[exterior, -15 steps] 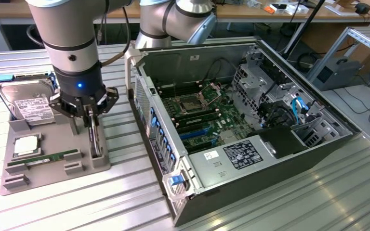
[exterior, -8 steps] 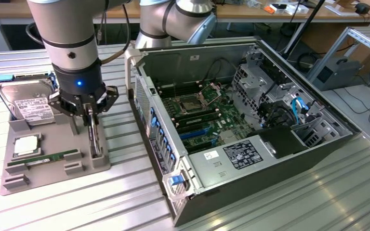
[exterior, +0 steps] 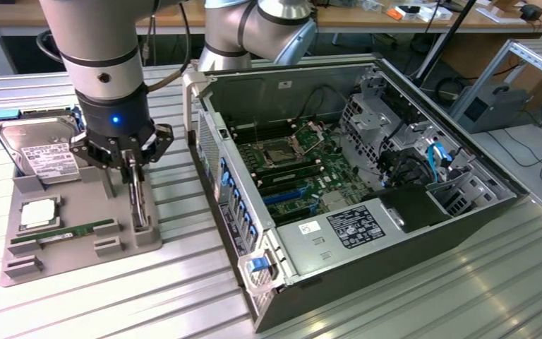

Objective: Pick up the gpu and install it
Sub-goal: 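Pick up the gpu and move the gpu toward the slot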

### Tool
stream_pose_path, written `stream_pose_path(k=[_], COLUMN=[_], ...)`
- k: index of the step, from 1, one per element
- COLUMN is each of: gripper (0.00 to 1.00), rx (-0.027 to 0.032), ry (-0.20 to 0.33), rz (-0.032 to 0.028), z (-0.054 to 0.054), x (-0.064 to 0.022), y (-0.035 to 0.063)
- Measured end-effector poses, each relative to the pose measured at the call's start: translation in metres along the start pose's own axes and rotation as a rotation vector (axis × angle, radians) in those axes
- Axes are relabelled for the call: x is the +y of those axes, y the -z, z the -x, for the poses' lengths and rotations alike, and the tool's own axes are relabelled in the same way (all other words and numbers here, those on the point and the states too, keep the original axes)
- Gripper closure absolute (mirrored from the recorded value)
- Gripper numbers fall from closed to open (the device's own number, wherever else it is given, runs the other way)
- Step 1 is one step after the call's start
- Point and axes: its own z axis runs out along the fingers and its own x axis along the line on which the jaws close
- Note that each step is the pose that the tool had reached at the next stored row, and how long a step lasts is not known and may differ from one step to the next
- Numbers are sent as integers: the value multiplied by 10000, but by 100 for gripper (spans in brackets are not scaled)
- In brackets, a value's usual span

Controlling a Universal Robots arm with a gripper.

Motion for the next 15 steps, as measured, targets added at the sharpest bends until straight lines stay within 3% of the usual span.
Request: stream_pose_path(k=[15], gripper=[73], rx=[1], ry=[0], rz=[-1], z=[1], x=[1], y=[47])
